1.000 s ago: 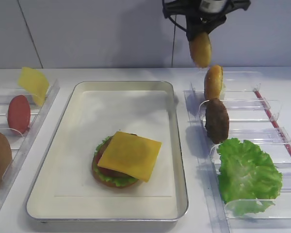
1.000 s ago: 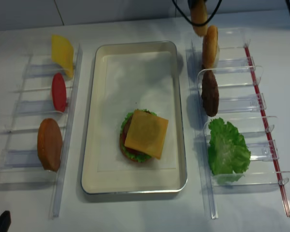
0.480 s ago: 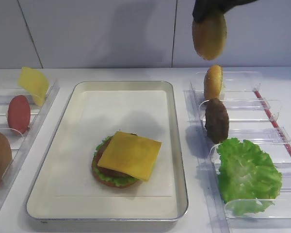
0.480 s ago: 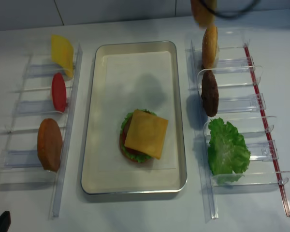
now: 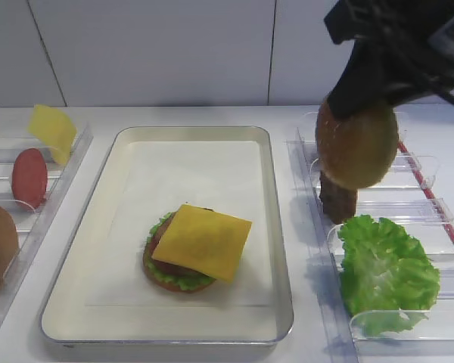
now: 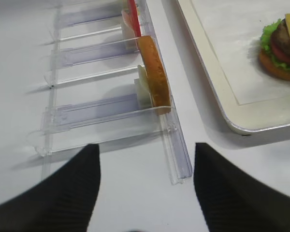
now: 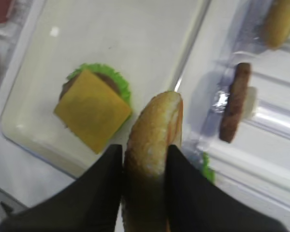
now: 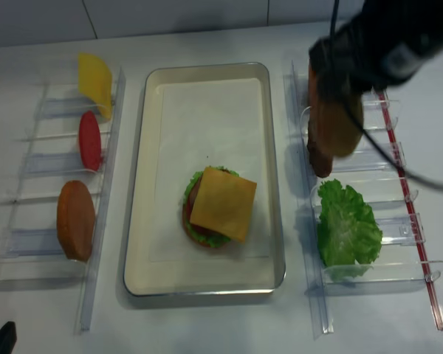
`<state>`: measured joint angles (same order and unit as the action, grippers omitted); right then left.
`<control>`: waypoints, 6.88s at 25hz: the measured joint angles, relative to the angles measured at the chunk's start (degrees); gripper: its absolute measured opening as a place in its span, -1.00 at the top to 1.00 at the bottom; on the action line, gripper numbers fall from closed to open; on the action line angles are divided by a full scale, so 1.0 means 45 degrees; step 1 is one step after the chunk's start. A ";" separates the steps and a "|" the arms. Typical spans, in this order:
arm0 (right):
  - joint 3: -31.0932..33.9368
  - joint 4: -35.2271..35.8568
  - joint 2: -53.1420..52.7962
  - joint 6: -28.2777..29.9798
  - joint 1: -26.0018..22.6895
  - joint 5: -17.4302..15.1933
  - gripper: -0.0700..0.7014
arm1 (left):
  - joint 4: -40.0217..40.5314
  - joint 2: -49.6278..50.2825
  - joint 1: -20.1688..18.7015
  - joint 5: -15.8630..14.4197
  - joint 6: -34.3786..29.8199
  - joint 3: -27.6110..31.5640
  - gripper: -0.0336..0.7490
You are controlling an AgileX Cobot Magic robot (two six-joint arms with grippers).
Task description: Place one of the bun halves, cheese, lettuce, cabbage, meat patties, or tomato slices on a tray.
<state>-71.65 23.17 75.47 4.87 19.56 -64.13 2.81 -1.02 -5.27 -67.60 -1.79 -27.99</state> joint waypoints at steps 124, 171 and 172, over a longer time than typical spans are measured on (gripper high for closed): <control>-0.2345 0.2935 0.4561 0.4519 -0.1883 -0.1235 -0.66 | 0.0000 0.0000 0.0000 0.0000 0.0000 0.0000 -0.14; 0.7503 -0.3052 -1.1326 0.1283 -0.1930 -0.0038 -0.66 | 0.0000 0.0000 0.0000 0.0000 0.0000 0.0000 -0.14; 0.7750 -0.3028 -1.1786 0.1283 -0.1930 -0.0041 -0.66 | 0.0000 0.0000 0.0000 0.0000 0.0000 0.0000 -0.14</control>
<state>-36.78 9.55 22.43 10.64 10.87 -64.32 2.81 -1.02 -5.27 -67.60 -1.79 -27.99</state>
